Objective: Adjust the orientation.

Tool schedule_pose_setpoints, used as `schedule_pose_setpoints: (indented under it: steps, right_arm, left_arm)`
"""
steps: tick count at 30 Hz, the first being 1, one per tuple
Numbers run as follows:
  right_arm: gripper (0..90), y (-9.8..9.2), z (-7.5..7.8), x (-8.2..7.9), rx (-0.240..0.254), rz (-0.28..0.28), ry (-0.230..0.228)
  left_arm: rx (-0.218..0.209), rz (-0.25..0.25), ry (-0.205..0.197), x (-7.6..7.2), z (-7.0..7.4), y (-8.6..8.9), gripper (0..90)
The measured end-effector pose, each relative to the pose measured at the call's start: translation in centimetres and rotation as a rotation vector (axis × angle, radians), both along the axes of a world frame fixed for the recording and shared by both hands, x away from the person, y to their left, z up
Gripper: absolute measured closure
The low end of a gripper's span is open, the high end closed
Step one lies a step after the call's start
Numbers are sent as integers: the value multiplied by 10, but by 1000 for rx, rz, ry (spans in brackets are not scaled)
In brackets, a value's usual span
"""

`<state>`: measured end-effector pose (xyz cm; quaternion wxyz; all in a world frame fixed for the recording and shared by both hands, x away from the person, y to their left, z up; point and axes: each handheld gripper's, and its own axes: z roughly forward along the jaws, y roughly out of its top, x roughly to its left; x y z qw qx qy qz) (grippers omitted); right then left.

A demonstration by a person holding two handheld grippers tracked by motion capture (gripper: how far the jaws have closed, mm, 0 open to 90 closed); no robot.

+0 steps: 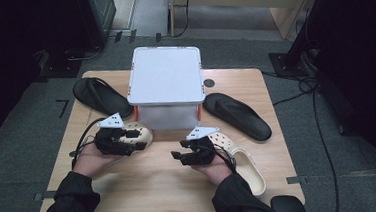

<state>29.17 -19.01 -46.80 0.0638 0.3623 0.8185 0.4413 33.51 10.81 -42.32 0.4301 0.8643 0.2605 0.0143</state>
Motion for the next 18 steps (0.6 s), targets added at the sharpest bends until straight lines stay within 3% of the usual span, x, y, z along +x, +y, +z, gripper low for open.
schedule_pose_setpoints:
  steps: [6, 18]
  right_arm:
    - [455, -1, 0, 0, 0, 8, 1]
    - [459, 1, 1, -1, 3, 23, 5]
  left_arm:
    - [18, -5, -5, 0, 1, 1, 412]
    - [9, 6, -6, -2, 6, 9, 406]
